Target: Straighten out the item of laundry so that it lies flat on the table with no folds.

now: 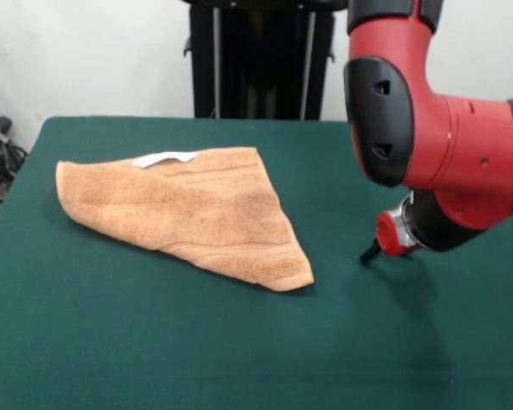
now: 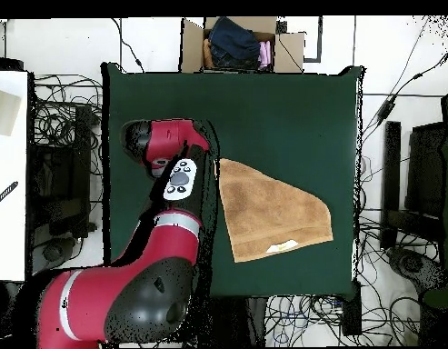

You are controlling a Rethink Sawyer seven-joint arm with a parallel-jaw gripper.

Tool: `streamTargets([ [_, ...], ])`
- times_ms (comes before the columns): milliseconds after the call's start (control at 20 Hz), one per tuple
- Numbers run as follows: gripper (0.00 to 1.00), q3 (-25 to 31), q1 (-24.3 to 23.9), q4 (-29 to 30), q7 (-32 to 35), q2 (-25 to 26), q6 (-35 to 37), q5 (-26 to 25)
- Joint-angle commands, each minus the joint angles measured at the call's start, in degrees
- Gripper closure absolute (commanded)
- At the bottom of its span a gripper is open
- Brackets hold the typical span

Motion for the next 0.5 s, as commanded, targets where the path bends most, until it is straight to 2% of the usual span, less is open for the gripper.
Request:
streamTargets([
  [50,0.0,5.4,-4.0,4.5,9.3,0.6,-39.4,-7.1],
  [500,0.0,3.4,-2.7,4.3,9.4,0.5,-44.2,-12.2],
])
